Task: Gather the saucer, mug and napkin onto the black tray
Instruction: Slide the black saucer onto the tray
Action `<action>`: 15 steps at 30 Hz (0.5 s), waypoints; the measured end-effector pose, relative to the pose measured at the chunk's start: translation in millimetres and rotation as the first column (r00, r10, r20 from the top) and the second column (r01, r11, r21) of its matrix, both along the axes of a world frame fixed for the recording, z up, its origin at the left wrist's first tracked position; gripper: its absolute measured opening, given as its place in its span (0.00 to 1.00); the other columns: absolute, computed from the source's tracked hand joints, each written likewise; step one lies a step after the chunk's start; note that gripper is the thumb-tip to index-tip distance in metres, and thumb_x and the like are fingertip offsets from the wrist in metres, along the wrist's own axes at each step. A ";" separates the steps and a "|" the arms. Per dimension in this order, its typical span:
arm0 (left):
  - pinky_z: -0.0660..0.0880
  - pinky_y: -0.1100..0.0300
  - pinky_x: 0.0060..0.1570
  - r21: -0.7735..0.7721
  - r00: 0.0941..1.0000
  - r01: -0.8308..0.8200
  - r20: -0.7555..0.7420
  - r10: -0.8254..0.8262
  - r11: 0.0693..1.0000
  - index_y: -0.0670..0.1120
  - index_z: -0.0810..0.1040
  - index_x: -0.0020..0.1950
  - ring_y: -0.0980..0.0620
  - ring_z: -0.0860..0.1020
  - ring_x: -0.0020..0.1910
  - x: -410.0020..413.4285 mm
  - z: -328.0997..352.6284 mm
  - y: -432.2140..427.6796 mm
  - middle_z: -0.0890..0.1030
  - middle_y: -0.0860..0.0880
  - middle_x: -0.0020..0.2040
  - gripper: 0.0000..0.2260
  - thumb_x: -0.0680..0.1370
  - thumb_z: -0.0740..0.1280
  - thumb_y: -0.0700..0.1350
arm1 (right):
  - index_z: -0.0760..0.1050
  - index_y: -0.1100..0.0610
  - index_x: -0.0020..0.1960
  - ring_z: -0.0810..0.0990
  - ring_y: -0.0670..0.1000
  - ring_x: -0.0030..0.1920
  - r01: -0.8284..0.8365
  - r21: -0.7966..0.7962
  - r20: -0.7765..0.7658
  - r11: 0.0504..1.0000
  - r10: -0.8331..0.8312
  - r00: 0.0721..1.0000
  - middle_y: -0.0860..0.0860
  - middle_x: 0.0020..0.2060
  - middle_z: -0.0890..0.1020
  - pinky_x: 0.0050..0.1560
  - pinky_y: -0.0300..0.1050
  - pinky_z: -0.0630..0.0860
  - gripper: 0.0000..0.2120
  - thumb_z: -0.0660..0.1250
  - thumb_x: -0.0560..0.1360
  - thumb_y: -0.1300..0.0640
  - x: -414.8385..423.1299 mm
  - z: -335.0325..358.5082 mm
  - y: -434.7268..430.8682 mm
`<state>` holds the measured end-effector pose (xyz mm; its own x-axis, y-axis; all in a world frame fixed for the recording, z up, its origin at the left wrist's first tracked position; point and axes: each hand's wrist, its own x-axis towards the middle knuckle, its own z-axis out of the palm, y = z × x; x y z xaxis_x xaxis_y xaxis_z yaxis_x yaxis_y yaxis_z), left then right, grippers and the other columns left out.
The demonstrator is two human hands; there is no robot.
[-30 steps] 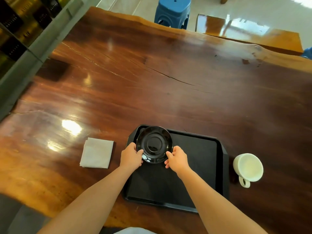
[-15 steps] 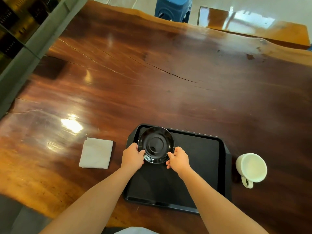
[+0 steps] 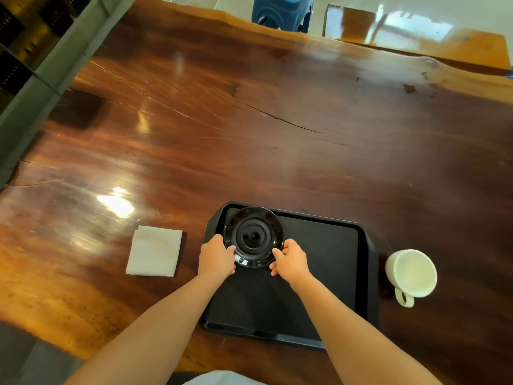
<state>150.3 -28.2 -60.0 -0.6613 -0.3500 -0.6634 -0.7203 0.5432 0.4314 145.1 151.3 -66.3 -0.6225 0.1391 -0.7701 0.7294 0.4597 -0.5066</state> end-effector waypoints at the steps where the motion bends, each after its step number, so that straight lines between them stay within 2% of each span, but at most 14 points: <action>1: 0.85 0.49 0.35 -0.006 1.000 0.005 0.008 -0.005 1.000 0.47 0.67 0.40 0.46 0.85 0.33 -0.6 0.9 0.6 0.81 0.41 0.43 0.13 0.81 0.67 0.44 | 0.70 0.61 0.54 0.80 0.48 0.31 -0.001 -0.005 0.003 1.000 0.001 1.000 0.55 0.36 0.81 0.33 0.40 0.78 0.05 0.63 0.81 0.59 -0.5 -0.3 0.1; 4: 0.85 0.49 0.36 -0.018 1.000 0.015 0.020 -0.014 1.000 0.47 0.67 0.40 0.45 0.85 0.34 -1.6 3.9 1.8 0.81 0.40 0.43 0.13 0.82 0.67 0.44 | 0.70 0.60 0.54 0.80 0.49 0.32 -0.010 -0.014 0.006 1.000 0.010 1.000 0.55 0.37 0.81 0.36 0.41 0.79 0.04 0.62 0.82 0.59 -1.8 0.7 0.7; 9: 0.85 0.49 0.35 -0.030 0.999 0.038 0.038 -0.037 0.999 0.45 0.69 0.42 0.45 0.85 0.33 -1.0 8.7 1.2 0.81 0.41 0.41 0.11 0.82 0.67 0.45 | 0.71 0.58 0.54 0.81 0.48 0.31 -0.012 -0.016 0.005 1.000 0.012 1.000 0.57 0.39 0.83 0.33 0.39 0.76 0.04 0.62 0.82 0.58 -1.2 1.2 2.3; 15: 0.85 0.47 0.37 -0.054 0.994 0.094 0.057 -0.090 0.994 0.42 0.74 0.47 0.46 0.85 0.32 -0.4 12.6 -0.3 0.82 0.41 0.41 0.08 0.82 0.67 0.46 | 0.71 0.55 0.51 0.82 0.48 0.31 -0.024 -0.031 0.022 0.999 0.025 0.999 0.55 0.38 0.84 0.34 0.40 0.78 0.01 0.63 0.81 0.58 -0.9 3.1 6.4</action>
